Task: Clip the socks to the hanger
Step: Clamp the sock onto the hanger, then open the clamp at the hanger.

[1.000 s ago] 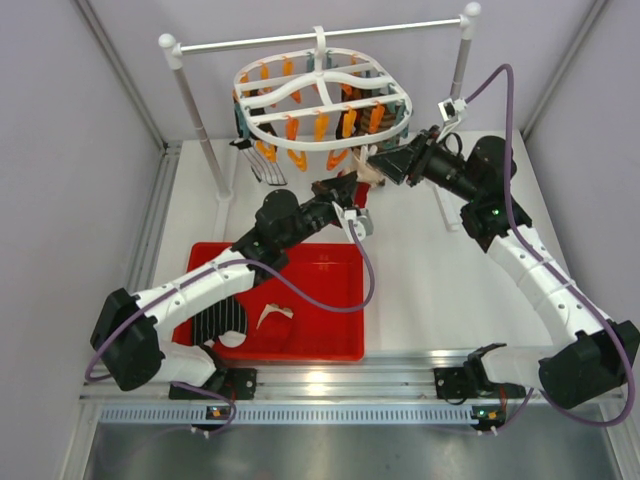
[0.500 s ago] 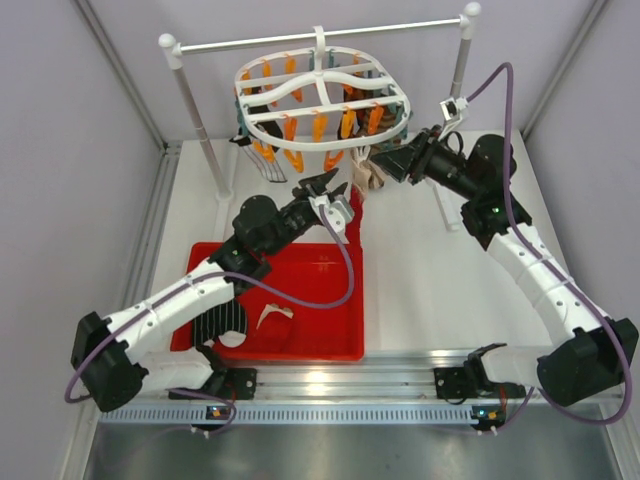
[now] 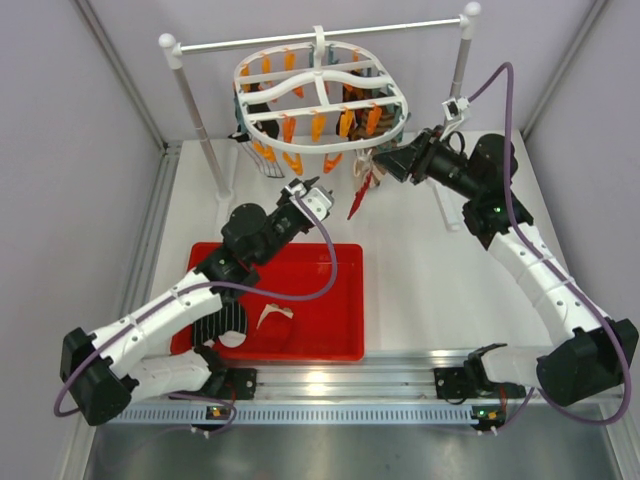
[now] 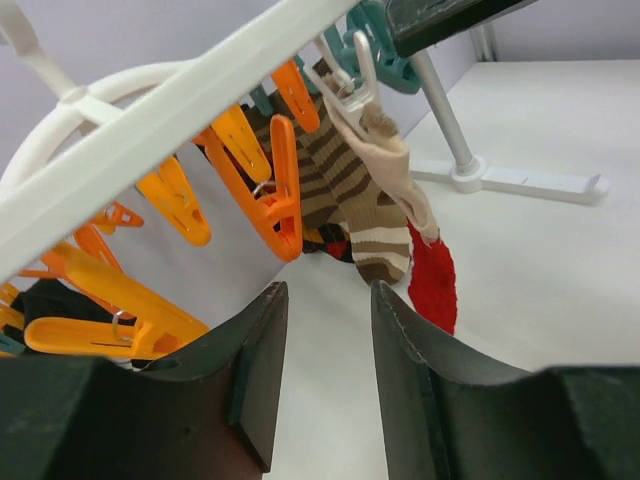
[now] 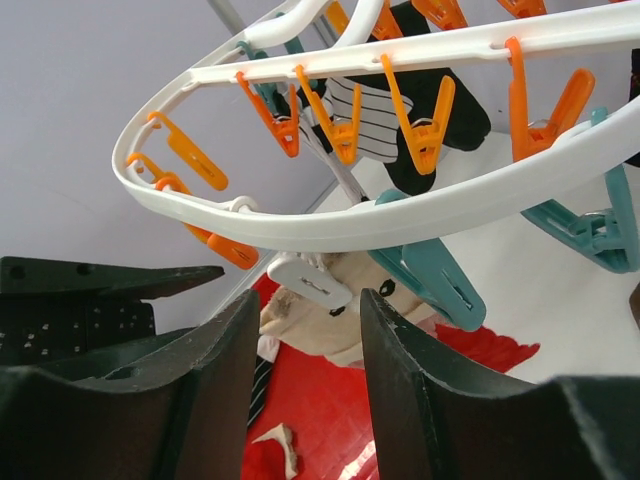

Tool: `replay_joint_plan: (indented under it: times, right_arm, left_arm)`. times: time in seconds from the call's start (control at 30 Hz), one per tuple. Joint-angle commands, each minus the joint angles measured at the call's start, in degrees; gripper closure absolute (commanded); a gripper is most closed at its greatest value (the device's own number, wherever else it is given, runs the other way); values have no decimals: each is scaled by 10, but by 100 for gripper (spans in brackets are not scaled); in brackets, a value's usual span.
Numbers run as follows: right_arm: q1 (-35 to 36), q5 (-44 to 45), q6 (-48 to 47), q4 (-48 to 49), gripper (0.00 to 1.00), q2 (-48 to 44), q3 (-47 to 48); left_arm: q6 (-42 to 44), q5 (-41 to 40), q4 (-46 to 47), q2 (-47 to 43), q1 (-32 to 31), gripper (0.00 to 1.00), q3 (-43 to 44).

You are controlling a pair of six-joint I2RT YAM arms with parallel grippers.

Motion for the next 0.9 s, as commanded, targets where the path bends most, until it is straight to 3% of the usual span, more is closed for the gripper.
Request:
replay_joint_plan:
  times: [0.0, 0.1, 0.37, 0.6, 0.87]
  right_arm:
    - [-9, 0, -9, 15, 55, -7, 23]
    - [-10, -3, -13, 15, 55, -7, 24]
    - [-18, -16, -12, 15, 55, -7, 25]
    - [-25, -25, -9, 16, 55, -1, 29]
    - [-30, -43, -7, 21, 55, 5, 32]
  left_arm:
    - [-31, -49, 29, 17, 2, 56, 19]
    - [-33, -80, 49, 33, 2, 54, 26]
    - [-33, -63, 102, 61, 23, 48, 29]
    - [-115, 23, 113, 77, 86, 46, 55]
    - [-148, 150, 122, 85, 104, 47, 61]
